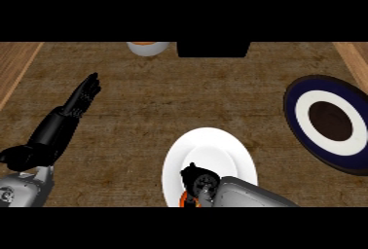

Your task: Pick the squash from the plate and place it in the plate

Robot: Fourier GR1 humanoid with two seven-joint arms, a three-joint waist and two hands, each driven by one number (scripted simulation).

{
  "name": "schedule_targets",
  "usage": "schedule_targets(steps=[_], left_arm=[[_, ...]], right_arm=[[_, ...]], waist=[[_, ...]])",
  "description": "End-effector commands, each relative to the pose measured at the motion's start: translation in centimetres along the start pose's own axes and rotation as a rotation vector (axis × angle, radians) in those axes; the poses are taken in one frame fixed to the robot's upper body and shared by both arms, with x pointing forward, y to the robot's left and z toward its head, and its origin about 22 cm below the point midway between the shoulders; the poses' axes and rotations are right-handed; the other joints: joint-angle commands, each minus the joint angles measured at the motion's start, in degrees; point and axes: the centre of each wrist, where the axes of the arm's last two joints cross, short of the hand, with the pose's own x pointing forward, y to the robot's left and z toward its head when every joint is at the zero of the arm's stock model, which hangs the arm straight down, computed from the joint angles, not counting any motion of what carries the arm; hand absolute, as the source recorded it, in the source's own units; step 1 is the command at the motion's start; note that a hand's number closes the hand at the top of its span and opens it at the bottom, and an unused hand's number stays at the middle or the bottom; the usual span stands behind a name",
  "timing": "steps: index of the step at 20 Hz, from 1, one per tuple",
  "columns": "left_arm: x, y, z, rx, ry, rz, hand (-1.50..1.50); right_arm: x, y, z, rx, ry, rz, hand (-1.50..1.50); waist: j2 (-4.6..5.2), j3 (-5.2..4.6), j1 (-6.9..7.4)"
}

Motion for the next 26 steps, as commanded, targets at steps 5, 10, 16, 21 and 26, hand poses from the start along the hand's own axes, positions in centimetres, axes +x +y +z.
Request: schedule_targets(steps=[5,10,16,21,26], left_arm=[[0.4,-0.2,0.2,-0.007,0.002,0.017,0.0],[0.1,0.7,0.6,-0.012,0.018,-0.003,0.0],[-0.7,0.0,0.7,0.001,0.001,0.012,0.0],[0.5,0.5,-0.3,0.041,0.016,-0.013,0.0],[-1.7,1.0,1.5,0.085,0.086,0.0,0.0]], right_arm=[[0.3,2.7,-0.9,0.03,0.221,0.021,-1.5],[0.3,3.9,-0.6,-0.01,0.097,0.141,1.5],[0.5,4.8,-1.3,-0.095,0.099,0.119,1.5],[-5.4,4.4,2.5,-0.436,-0.184,0.308,1.5],[-7.5,4.2,6.7,-0.741,-0.528,0.43,1.5]], waist=[[0.76,0.27,0.13],[0.85,0.3,0.3],[0.9,0.28,0.09],[-0.32,0.41,-2.68],[-2.01,0.63,-6.07]])
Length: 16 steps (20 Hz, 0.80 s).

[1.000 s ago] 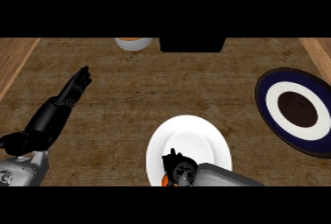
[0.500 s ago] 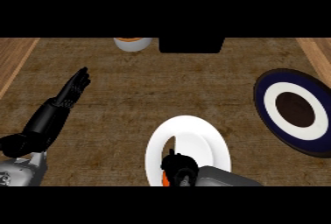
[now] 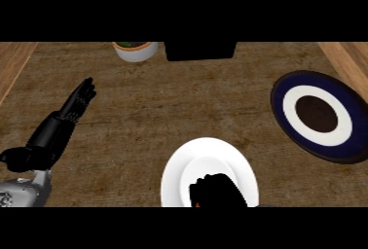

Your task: Pick the squash from the plate and place it in the plate

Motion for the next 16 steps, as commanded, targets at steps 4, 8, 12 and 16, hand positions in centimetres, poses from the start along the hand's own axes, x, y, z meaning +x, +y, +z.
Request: schedule_targets(steps=[4,8,12,16], left_arm=[[-0.3,1.1,1.3,0.05,0.025,-0.005,0.0],[-0.6,2.0,1.8,0.056,0.025,-0.015,0.0],[-0.3,1.7,2.1,0.048,0.01,-0.017,0.0],[-0.6,1.0,2.4,0.05,0.007,0.0,0.0]], right_arm=[[-3.1,-1.6,7.5,-0.395,-0.206,0.032,1.5],[-4.5,-2.6,12.5,-0.514,-0.244,-0.007,1.5],[-4.9,-3.6,17.2,-0.611,-0.251,-0.066,1.5],[-7.1,-4.1,17.9,-0.686,-0.166,-0.074,1.5]], waist=[[-0.4,0.21,-2.55],[0.23,0.13,-3.35],[0.71,0.18,-2.54],[1.08,0.2,-2.35]])
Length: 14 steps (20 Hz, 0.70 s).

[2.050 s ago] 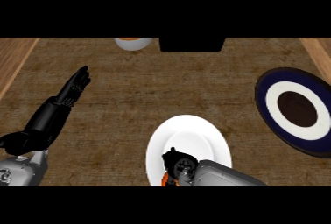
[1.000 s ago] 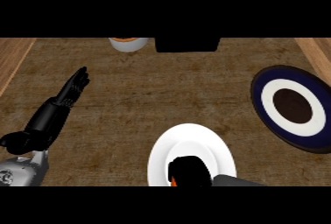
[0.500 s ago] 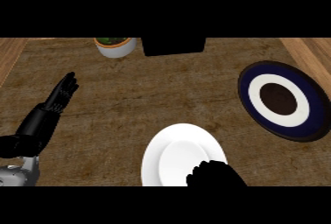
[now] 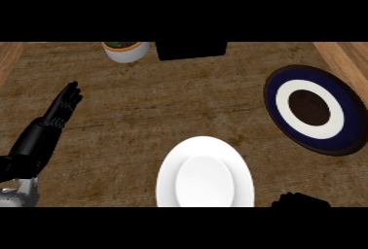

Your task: Pick the squash from the plate and place it in the plate

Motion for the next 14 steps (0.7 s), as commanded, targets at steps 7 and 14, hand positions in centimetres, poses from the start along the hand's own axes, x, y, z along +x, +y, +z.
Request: schedule_targets(steps=[7,14], left_arm=[[0.6,-0.2,0.2,-0.029,-0.029,-0.002,0.0],[1.1,-0.5,-1.0,-0.066,-0.045,0.006,0.0]], right_arm=[[-3.3,-3.8,2.7,-0.264,0.106,-0.013,1.5],[-7.0,-3.4,3.2,-0.341,0.214,-0.049,1.5]], waist=[[0.81,-0.08,2.04],[1.77,-0.11,4.53]])
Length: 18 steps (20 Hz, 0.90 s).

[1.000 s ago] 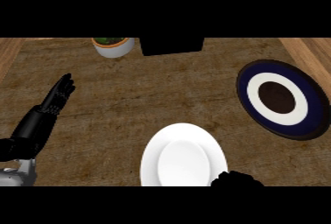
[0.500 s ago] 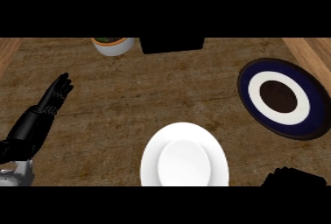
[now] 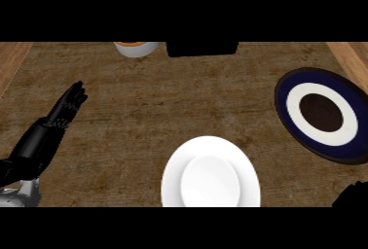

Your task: Pick the squash from the plate and place it in the plate

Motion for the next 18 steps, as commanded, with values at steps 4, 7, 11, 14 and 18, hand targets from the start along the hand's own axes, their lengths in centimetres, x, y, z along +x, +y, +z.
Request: schedule_targets(steps=[4,7,11,14,18], left_arm=[[1.6,-0.8,-2.3,-0.03,-0.049,0.007,0.0],[1.3,-2.0,-2.3,-0.055,-0.05,0.011,0.0],[0.8,-1.7,-2.7,-0.053,-0.042,0.007,0.0],[0.9,-0.9,-2.3,-0.063,-0.056,0.022,0.0],[1.5,-1.5,-2.1,-0.073,-0.057,0.013,0.0]], right_arm=[[-2.1,-0.3,-1.2,-0.137,0.116,-0.107,1.5],[-4.1,0.9,-2.6,-0.204,0.165,-0.138,1.5],[-6.7,1.1,-4.7,-0.22,0.185,-0.135,1.5],[-9.9,0.9,-6.0,-0.225,0.212,-0.095,1.5],[-14.8,1.6,-6.2,-0.12,0.269,-0.063,1.5]], waist=[[0.83,-0.01,2.64],[1.19,0.13,3.8],[0.98,0.02,3.85],[1.08,0.15,4.47],[1.07,0.12,5.36]])
